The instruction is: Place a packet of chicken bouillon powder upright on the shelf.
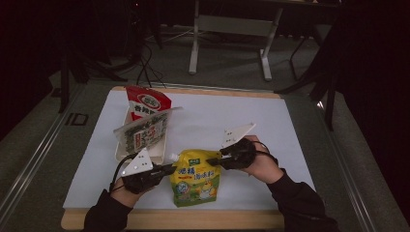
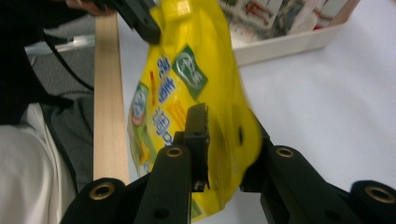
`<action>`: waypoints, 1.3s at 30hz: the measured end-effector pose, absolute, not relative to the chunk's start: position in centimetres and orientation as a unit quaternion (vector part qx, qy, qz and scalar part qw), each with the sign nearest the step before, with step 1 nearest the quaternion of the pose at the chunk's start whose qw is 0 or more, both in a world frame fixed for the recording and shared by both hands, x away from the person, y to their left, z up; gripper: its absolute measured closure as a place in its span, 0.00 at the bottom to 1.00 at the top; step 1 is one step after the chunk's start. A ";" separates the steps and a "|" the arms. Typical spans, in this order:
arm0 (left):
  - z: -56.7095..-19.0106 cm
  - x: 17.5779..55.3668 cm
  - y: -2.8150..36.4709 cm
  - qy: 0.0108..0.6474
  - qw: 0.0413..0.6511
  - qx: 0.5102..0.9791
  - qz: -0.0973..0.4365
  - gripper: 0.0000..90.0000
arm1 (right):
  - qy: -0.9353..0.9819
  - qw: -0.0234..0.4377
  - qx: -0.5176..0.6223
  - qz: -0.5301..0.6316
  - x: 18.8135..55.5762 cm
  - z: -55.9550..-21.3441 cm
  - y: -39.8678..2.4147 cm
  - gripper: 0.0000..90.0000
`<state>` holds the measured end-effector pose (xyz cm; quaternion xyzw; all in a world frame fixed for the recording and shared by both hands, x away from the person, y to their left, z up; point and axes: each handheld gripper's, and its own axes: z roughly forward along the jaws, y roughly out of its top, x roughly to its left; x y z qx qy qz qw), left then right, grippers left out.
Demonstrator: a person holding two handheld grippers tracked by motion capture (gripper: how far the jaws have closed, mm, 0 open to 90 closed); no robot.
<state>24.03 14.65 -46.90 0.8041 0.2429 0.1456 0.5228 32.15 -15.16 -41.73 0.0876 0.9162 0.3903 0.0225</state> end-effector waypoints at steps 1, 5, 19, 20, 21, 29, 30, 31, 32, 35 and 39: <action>-46.9 24.0 14.6 0.242 0.524 0.804 0.144 1.00 | 0.917 0.016 0.086 0.389 32.2 -42.0 -15.1 0.86; -46.7 23.7 14.7 0.238 0.525 0.805 0.141 1.00 | 0.921 0.003 0.073 0.382 32.0 -42.4 -14.7 0.91; -45.1 22.7 14.7 0.215 0.534 0.804 0.148 0.99 | 0.917 0.003 0.063 0.394 30.4 -40.0 -15.1 1.00; -44.8 22.7 14.7 0.213 0.536 0.803 0.150 0.99 | 0.916 0.007 0.060 0.396 30.4 -39.6 -15.2 1.00; -44.6 22.7 14.7 0.213 0.540 0.800 0.150 0.98 | 0.914 0.007 0.059 0.400 30.4 -39.3 -15.3 1.00; -44.6 22.2 14.8 0.238 0.550 0.780 0.180 0.54 | 0.905 0.029 0.069 0.420 30.9 -37.7 -15.5 1.00; -44.8 22.1 14.8 0.242 0.552 0.778 0.178 0.52 | 0.903 0.031 0.071 0.423 31.1 -37.4 -15.5 1.00; -44.9 22.0 14.9 0.246 0.551 0.776 0.182 0.48 | 0.901 0.035 0.073 0.426 31.2 -37.2 -15.6 1.00; -45.1 21.9 15.0 0.250 0.550 0.775 0.186 0.43 | 0.899 0.042 0.077 0.430 31.4 -37.0 -15.6 1.00; -45.7 21.7 15.1 0.263 0.548 0.774 0.179 0.31 | 0.893 0.051 0.082 0.439 31.9 -36.3 -15.5 1.00; -46.8 21.4 15.0 0.263 0.549 0.779 0.151 0.15 | 0.886 0.065 0.085 0.452 32.3 -35.4 -15.3 1.00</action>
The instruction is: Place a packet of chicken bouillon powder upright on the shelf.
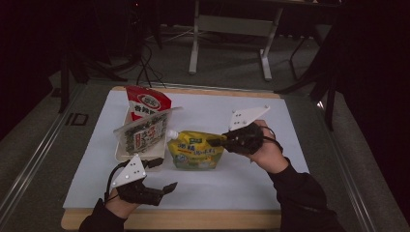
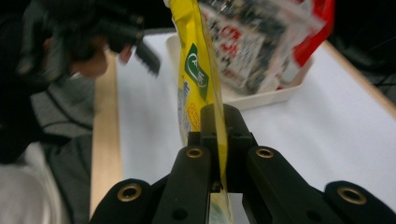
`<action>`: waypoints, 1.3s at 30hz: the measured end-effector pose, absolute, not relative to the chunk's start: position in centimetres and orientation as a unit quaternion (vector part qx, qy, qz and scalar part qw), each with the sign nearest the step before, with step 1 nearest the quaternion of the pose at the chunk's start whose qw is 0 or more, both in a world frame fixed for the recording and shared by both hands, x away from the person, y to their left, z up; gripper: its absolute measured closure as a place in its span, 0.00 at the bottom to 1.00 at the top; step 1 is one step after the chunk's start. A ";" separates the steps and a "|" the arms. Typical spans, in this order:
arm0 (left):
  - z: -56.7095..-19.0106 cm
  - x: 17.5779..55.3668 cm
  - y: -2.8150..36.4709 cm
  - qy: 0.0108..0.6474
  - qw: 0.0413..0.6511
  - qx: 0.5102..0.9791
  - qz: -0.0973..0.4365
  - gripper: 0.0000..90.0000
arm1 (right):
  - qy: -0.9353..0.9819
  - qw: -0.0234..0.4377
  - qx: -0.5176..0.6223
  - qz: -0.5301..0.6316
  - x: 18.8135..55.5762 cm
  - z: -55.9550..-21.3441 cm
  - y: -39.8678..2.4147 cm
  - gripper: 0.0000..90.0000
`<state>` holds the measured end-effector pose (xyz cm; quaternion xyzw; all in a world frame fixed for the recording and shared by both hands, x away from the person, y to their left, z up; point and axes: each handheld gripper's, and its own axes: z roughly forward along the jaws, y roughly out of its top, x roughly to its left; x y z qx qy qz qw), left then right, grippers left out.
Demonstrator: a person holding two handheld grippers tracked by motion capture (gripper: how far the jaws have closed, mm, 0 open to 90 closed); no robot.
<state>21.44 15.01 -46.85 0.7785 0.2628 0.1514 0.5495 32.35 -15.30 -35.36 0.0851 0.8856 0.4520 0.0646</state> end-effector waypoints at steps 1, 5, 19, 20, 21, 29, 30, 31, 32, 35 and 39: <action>-47.2 21.4 14.9 0.265 0.552 0.778 0.145 0.13 | 0.883 0.068 0.086 0.456 32.4 -35.2 -15.2 1.00; -48.5 21.0 14.1 0.261 0.550 0.782 0.131 0.02 | 0.877 0.075 0.087 0.466 32.9 -34.5 -14.5 1.00; -50.5 20.2 12.8 0.239 0.534 0.802 0.120 0.02 | 0.878 0.078 0.066 0.468 34.3 -34.3 -9.9 1.00; -50.6 20.1 12.8 0.239 0.535 0.801 0.119 0.02 | 0.877 0.078 0.063 0.470 34.3 -34.4 -9.6 1.00; -50.7 20.1 12.9 0.239 0.534 0.802 0.120 0.02 | 0.876 0.078 0.062 0.473 34.4 -34.4 -9.3 1.00; -52.1 19.6 12.4 0.239 0.525 0.809 0.111 0.02 | 0.864 0.073 0.055 0.496 34.7 -34.4 -7.4 1.00; -52.2 19.6 12.3 0.239 0.524 0.810 0.108 0.02 | 0.862 0.070 0.054 0.498 34.7 -34.4 -7.1 1.00; -52.4 19.6 12.2 0.238 0.525 0.810 0.105 0.02 | 0.861 0.068 0.054 0.500 34.8 -34.4 -6.8 1.00; -52.5 19.6 12.1 0.236 0.524 0.812 0.101 0.02 | 0.860 0.067 0.054 0.504 34.8 -34.5 -6.5 1.00; -52.7 19.6 11.8 0.232 0.519 0.817 0.099 0.02 | 0.860 0.063 0.047 0.505 34.8 -34.8 -5.6 1.00; -52.8 19.6 11.8 0.230 0.519 0.817 0.099 0.02 | 0.860 0.057 0.040 0.505 34.9 -35.4 -4.0 1.00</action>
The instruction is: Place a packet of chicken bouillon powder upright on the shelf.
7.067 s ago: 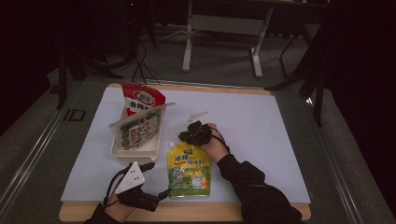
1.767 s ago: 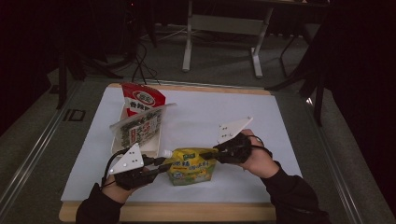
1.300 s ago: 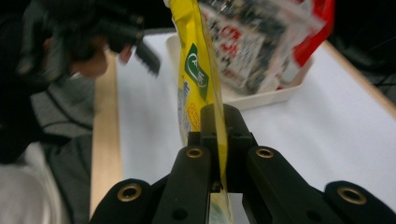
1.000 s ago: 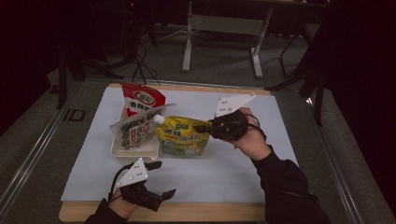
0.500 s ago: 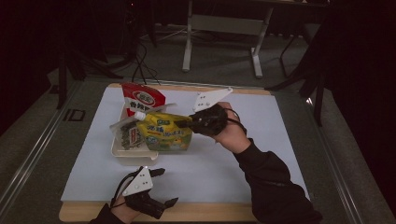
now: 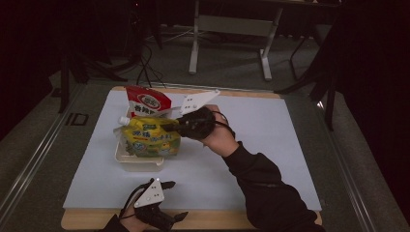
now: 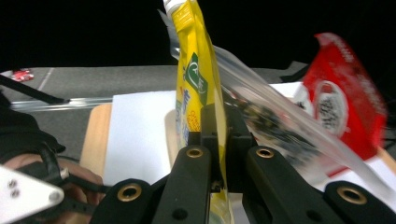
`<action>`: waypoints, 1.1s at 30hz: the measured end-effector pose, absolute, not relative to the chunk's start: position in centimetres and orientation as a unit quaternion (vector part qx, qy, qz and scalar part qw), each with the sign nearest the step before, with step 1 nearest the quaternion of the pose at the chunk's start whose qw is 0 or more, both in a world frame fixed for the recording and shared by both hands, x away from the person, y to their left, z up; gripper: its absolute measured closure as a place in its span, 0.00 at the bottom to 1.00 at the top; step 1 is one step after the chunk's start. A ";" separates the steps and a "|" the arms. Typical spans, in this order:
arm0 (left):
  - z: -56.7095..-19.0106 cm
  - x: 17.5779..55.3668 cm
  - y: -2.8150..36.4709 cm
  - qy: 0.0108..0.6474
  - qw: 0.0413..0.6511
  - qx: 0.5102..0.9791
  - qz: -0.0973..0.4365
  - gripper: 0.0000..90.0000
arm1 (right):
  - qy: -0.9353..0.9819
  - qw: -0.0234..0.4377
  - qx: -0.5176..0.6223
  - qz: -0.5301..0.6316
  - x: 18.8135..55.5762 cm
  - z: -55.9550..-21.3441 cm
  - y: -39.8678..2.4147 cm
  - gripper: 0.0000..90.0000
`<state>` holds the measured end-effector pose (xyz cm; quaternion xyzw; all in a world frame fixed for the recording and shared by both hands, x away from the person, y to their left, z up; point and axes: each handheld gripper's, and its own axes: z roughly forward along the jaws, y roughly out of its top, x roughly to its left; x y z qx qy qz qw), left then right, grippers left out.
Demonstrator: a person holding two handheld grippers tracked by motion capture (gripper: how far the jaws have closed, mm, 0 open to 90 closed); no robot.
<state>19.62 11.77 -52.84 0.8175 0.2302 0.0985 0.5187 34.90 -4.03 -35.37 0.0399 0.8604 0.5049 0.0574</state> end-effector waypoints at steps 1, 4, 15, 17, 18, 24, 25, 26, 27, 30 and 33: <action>-52.8 19.6 11.8 0.230 0.520 0.817 0.098 0.02 | 0.860 0.060 0.038 0.505 34.9 -35.5 -3.6 1.00; -52.8 19.7 12.0 0.234 0.522 0.814 0.099 0.02 | 0.855 0.063 0.041 0.513 35.2 -36.2 -2.5 1.00; -52.7 19.8 12.4 0.237 0.525 0.810 0.106 0.02 | 0.844 0.023 0.050 0.534 36.1 -38.0 -0.2 1.00; -52.7 19.8 12.5 0.237 0.526 0.810 0.106 0.02 | 0.843 0.021 0.048 0.535 36.1 -38.0 -0.2 1.00; -52.7 19.8 12.5 0.237 0.526 0.810 0.106 0.02 | 0.843 0.017 0.046 0.536 36.0 -38.0 -0.2 1.00; -52.7 19.8 12.4 0.237 0.526 0.810 0.106 0.02 | 0.839 0.007 0.037 0.543 35.6 -38.1 -0.5 1.00; -52.7 19.9 12.4 0.237 0.525 0.811 0.106 0.02 | 0.838 0.010 0.035 0.545 35.5 -38.1 -0.5 1.00; -52.7 19.9 12.4 0.237 0.525 0.811 0.104 0.02 | 0.838 0.009 0.034 0.545 35.5 -38.1 -0.4 1.00; -52.8 19.9 12.4 0.238 0.524 0.811 0.105 0.02 | 0.835 -0.001 0.035 0.548 35.5 -38.1 -0.4 1.00; -52.7 19.9 12.4 0.236 0.524 0.812 0.104 0.02 | 0.840 0.000 0.037 0.541 35.7 -38.5 -0.2 1.00; -52.7 19.9 12.5 0.238 0.526 0.810 0.103 0.02 | 0.845 -0.005 0.042 0.532 35.8 -39.5 0.1 1.00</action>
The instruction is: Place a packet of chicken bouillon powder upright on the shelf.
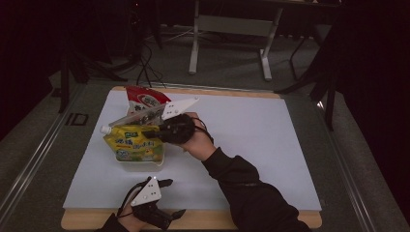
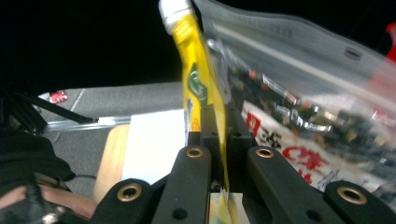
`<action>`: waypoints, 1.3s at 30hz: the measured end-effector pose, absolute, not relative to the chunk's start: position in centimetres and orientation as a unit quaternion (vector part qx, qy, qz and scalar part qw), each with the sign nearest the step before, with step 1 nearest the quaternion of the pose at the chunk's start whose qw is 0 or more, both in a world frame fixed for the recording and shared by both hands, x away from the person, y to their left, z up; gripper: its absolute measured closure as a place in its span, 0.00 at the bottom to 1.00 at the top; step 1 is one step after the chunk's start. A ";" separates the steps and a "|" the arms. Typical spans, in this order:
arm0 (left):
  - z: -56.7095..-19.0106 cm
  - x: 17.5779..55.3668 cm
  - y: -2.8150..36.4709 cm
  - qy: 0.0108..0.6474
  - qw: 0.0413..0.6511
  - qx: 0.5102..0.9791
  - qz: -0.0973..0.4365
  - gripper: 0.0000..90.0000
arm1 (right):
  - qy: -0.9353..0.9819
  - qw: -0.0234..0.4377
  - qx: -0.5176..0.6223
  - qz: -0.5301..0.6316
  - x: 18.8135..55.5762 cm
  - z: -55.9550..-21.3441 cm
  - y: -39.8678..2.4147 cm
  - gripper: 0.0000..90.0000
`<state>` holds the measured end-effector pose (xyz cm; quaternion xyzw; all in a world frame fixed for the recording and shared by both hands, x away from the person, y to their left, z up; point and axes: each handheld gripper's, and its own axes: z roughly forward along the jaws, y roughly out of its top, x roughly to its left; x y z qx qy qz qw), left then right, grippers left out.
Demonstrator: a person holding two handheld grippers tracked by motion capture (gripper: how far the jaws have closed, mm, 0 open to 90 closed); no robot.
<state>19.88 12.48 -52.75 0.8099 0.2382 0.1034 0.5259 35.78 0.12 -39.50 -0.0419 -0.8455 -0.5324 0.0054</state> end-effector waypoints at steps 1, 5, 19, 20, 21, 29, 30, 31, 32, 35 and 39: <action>-52.7 19.9 12.5 0.237 0.524 0.811 0.105 0.02 | -0.846 0.009 -0.044 -0.531 35.8 -39.9 0.2 1.00; -52.8 19.9 12.5 0.236 0.524 0.811 0.105 0.02 | -0.851 0.018 -0.052 -0.523 35.7 -41.9 0.5 1.00; -52.7 20.0 12.7 0.239 0.527 0.809 0.109 0.02 | -0.853 0.003 -0.062 -0.518 35.4 -42.4 -0.7 0.80; -52.7 20.1 12.7 0.239 0.527 0.808 0.109 0.02 | -0.854 -0.002 -0.062 -0.516 35.4 -42.4 -1.1 0.78; -52.7 20.1 12.8 0.240 0.528 0.808 0.109 0.02 | -0.855 -0.007 -0.063 -0.515 35.3 -42.4 -1.5 0.76; -52.6 20.2 12.7 0.241 0.530 0.806 0.109 0.02 | -0.856 -0.022 -0.081 -0.510 34.8 -42.7 -4.9 0.47; -52.6 20.2 12.7 0.241 0.529 0.806 0.109 0.02 | -0.855 -0.020 -0.085 -0.511 34.9 -42.9 -5.4 0.43; -52.6 20.2 12.7 0.242 0.529 0.806 0.108 0.02 | -0.855 -0.022 -0.091 -0.510 34.8 -43.0 -5.7 0.40; -52.7 20.3 12.7 0.242 0.529 0.806 0.108 0.02 | -0.854 -0.022 -0.094 -0.512 34.9 -43.2 -6.1 0.36; -52.7 20.2 12.6 0.242 0.529 0.806 0.109 0.02 | -0.849 -0.018 -0.104 -0.518 34.9 -43.7 -7.4 0.29; -52.7 20.2 12.6 0.241 0.529 0.806 0.109 0.02 | -0.847 -0.017 -0.120 -0.518 35.1 -44.3 -9.1 0.23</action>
